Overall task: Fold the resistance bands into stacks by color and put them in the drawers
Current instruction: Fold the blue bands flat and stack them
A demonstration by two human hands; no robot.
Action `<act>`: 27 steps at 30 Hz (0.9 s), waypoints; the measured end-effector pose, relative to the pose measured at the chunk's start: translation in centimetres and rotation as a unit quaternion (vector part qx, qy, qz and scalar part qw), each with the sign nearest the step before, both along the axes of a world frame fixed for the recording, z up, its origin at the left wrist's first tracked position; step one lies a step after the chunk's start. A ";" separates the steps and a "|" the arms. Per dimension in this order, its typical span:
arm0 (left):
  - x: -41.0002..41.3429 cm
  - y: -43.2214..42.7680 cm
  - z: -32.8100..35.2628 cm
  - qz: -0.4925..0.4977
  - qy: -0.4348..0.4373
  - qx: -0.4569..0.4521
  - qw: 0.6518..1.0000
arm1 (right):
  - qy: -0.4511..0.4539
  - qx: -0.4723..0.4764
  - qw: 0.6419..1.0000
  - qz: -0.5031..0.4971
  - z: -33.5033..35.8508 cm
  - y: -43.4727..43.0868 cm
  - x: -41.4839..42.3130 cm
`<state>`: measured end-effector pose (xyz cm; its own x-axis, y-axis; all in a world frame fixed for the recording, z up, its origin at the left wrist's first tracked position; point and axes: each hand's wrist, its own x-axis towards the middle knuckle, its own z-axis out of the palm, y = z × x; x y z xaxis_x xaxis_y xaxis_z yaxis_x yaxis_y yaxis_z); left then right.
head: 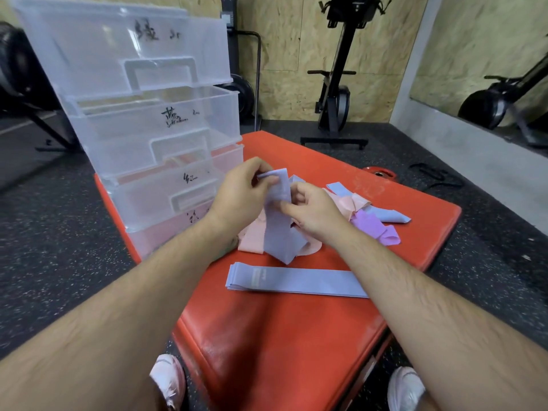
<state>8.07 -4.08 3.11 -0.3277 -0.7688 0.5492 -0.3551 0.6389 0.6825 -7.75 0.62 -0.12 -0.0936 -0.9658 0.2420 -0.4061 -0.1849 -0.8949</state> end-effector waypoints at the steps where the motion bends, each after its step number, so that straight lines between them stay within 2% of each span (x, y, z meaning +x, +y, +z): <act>1: 0.2 0.1 0.4 0.005 0.025 0.006 1.000 | 0.000 0.003 1.000 0.011 0.1 -0.1 -0.1; 5: 1.1 0.7 2.4 0.035 0.131 0.027 0.990 | 0.086 0.040 0.995 0.032 0.0 0.4 -1.1; 8: 1.9 1.3 2.9 0.049 0.156 0.040 0.986 | 0.094 0.058 0.993 0.043 0.9 1.4 -2.3; 13: 2.7 1.5 2.0 0.062 0.207 0.119 0.969 | 0.104 0.098 0.989 0.041 2.6 3.6 -5.4; 17: 3.4 1.6 0.8 0.085 0.218 0.177 0.956 | 0.156 0.143 0.977 0.030 3.0 5.9 -8.5; 20: 4.3 1.6 -0.3 0.108 0.198 0.236 0.945 | 0.169 0.187 0.967 0.022 3.2 7.9 -10.5; 22: 4.7 1.9 -1.4 0.109 0.155 0.273 0.943 | 0.186 0.204 0.961 0.014 3.0 9.0 -11.7; 25: 5.0 3.2 -3.1 0.097 0.069 0.312 0.943 | 0.218 0.221 0.951 0.000 1.6 10.0 -13.0; 27: 5.1 3.8 -4.4 0.104 -0.036 0.280 0.954 | 0.256 0.230 0.939 -0.006 0.4 10.2 -13.1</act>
<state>13.21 -0.25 -1.26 -0.1581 -0.9873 0.0160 -0.4925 0.0929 0.8653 -20.85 10.86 0.23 -0.0895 -0.9788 -0.1844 -0.8045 0.1802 -0.5660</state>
